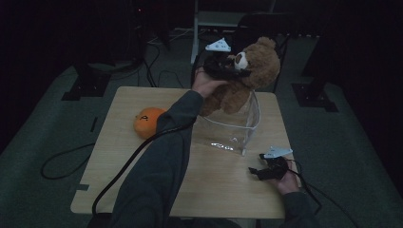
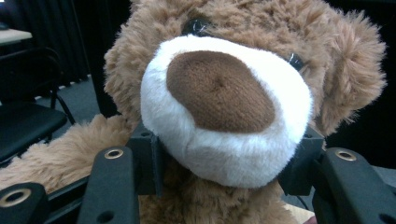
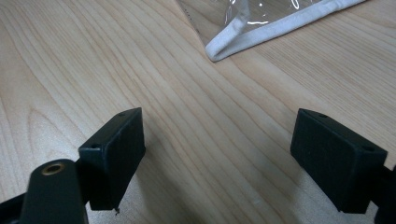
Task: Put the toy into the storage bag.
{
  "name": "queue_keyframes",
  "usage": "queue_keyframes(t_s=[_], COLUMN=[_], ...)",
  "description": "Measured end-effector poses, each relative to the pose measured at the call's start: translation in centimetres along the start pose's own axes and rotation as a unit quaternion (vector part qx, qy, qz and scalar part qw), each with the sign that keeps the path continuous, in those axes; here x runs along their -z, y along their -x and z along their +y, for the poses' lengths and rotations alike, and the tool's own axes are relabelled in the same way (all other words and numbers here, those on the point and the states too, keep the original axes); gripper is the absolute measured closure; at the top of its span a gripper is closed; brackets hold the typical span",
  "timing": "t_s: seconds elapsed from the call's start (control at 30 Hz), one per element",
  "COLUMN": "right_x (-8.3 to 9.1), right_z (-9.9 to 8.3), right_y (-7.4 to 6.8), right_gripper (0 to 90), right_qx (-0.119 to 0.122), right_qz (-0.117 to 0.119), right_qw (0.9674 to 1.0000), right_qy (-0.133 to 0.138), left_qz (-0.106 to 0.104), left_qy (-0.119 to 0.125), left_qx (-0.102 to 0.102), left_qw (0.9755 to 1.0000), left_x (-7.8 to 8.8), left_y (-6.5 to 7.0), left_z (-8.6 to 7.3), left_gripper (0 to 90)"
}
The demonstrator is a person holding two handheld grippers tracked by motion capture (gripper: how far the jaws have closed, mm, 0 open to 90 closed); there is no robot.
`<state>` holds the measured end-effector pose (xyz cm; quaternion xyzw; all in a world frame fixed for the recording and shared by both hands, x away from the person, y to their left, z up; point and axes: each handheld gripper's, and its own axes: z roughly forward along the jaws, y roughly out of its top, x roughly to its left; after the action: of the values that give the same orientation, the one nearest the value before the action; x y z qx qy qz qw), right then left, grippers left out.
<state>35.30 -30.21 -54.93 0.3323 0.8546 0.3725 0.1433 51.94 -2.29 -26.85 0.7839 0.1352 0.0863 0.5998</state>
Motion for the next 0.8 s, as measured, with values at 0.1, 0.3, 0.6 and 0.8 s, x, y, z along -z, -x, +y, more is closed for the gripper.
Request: queue_keyframes(t_s=[0.1, 0.3, 0.6, 0.8], right_x=[0.0, 0.0, 0.0, 0.0], right_z=[0.0, 0.0, 0.0, 0.0], right_y=[0.0, 0.0, 0.0, 0.0], right_gripper=[17.1, 17.0, 17.0, 17.0], right_qx=[0.000, 0.000, 0.000, 0.000], right_qz=[0.000, 0.000, 0.001, 0.001], right_qw=[1.0000, 1.0000, 1.0000, 1.0000], right_qy=[0.000, 0.000, 0.000, 0.000], left_qz=[-0.006, -0.016, -0.028, -0.037], left_qy=[-0.003, -0.010, -0.027, -0.025], left_qx=[0.000, 0.006, 0.009, 0.014], left_qw=[1.0000, 0.9998, 0.9992, 0.9989], left_x=[-0.2, -1.2, -2.8, -3.7], left_y=[0.1, 0.5, 1.1, 1.6], left_z=[-0.1, -0.6, -1.3, -1.4], left_gripper=[44.7, 44.7, 44.5, 44.5])
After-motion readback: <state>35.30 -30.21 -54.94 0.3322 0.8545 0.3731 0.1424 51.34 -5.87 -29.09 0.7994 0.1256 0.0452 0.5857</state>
